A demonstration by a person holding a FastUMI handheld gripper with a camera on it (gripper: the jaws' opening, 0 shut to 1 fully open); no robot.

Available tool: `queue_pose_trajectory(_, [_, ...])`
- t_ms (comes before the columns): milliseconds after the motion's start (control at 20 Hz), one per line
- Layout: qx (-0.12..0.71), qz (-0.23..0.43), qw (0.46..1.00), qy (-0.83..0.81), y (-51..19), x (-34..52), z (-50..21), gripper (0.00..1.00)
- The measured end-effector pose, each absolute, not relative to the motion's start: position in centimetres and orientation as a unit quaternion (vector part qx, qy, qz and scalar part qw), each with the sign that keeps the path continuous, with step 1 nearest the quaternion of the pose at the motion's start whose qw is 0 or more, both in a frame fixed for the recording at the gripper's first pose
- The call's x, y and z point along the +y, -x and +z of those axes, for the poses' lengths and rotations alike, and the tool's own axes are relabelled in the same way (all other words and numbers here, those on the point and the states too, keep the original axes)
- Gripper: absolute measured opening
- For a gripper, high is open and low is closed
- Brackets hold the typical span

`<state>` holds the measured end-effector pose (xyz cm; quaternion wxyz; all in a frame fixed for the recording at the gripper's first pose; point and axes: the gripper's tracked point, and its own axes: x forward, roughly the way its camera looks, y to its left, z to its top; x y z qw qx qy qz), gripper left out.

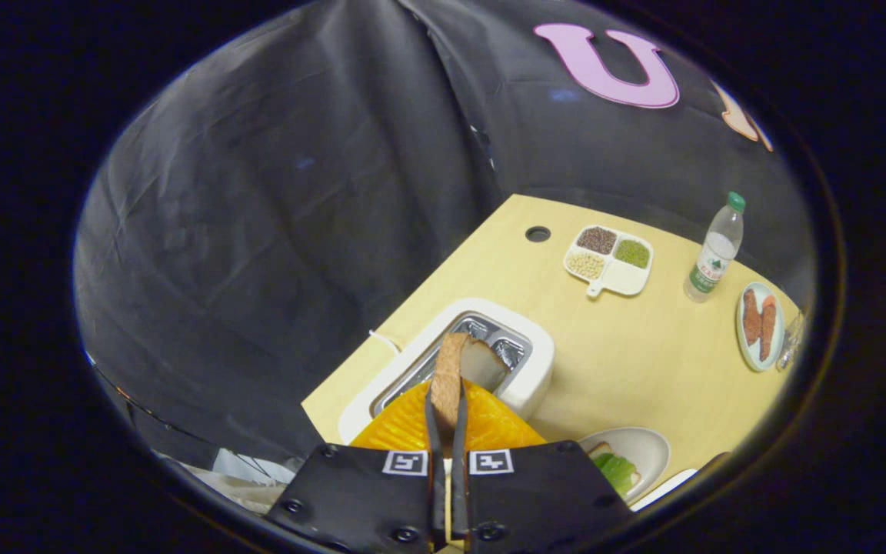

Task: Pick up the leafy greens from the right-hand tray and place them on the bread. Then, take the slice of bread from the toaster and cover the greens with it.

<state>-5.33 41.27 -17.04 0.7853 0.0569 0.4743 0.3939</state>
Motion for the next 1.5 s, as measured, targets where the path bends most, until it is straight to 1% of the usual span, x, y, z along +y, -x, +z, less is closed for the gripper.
queue_pose_trajectory(300, [0.463, 0.378, 0.794, -0.113, 4.8, 37.6, -15.5, 0.06])
queue_pose_trajectory(600, [0.440, 0.379, 0.800, -0.151, 5.1, 33.9, -13.5, 0.06])
queue_pose_trajectory(750, [0.440, 0.370, 0.805, -0.150, 5.6, 31.8, -14.3, 0.06])
queue_pose_trajectory(950, [0.451, 0.342, 0.807, -0.167, 5.9, 28.6, -15.9, 0.06])
queue_pose_trajectory(1500, [0.487, 0.292, 0.800, -0.194, 7.2, 23.3, -23.4, 0.06])
